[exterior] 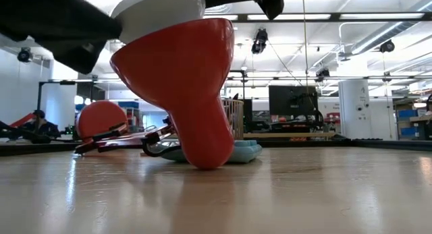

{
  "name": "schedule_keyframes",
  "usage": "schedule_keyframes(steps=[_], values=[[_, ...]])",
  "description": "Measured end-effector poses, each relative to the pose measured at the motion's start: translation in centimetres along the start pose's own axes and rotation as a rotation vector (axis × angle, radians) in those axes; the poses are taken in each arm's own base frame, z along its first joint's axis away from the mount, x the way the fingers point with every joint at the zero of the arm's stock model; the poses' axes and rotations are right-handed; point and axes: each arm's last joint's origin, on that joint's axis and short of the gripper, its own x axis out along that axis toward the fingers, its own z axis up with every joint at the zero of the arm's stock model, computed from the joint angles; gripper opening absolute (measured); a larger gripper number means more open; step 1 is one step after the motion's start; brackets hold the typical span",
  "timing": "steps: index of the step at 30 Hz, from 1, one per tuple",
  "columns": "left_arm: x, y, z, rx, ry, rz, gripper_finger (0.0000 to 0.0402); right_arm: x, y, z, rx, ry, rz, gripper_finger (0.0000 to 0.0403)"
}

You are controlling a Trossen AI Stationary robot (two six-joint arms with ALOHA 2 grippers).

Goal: Screw lightbulb
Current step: Insert the lightbulb into the red desk lamp

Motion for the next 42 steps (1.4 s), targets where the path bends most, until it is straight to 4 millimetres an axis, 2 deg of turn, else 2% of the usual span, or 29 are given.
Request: schedule_keyframes(steps=[8,15,23,28,35,42], values=[[-0.3,0.5,0.5,-0.003,0.012,0.013,0.0000,-1.0,0.9,-0.3,0.014,0.009,0.047,0.0000],[-1.1,2.1,1.4,0.008,0.027,0.084,0.0000,-1.4,1.3,-0.4,0.029,0.014,0.075,0.0000],[-3.0,3.8,1.7,-0.015,0.012,0.094,0.0000,-2.0,1.7,-0.5,0.022,0.016,0.096,0.0000],[-4.5,4.2,1.7,-0.057,0.018,0.045,0.0000,-2.7,1.3,0.4,0.003,-0.011,0.096,0.0000],[-5.1,2.5,0.7,-0.072,0.062,-0.051,0.0000,-1.3,-0.2,1.2,-0.039,-0.018,0.042,0.0000],[-2.9,0.8,-0.1,-0.065,0.057,-0.032,0.0000,0.4,-1.6,1.1,-0.050,0.028,0.011,0.0000]])
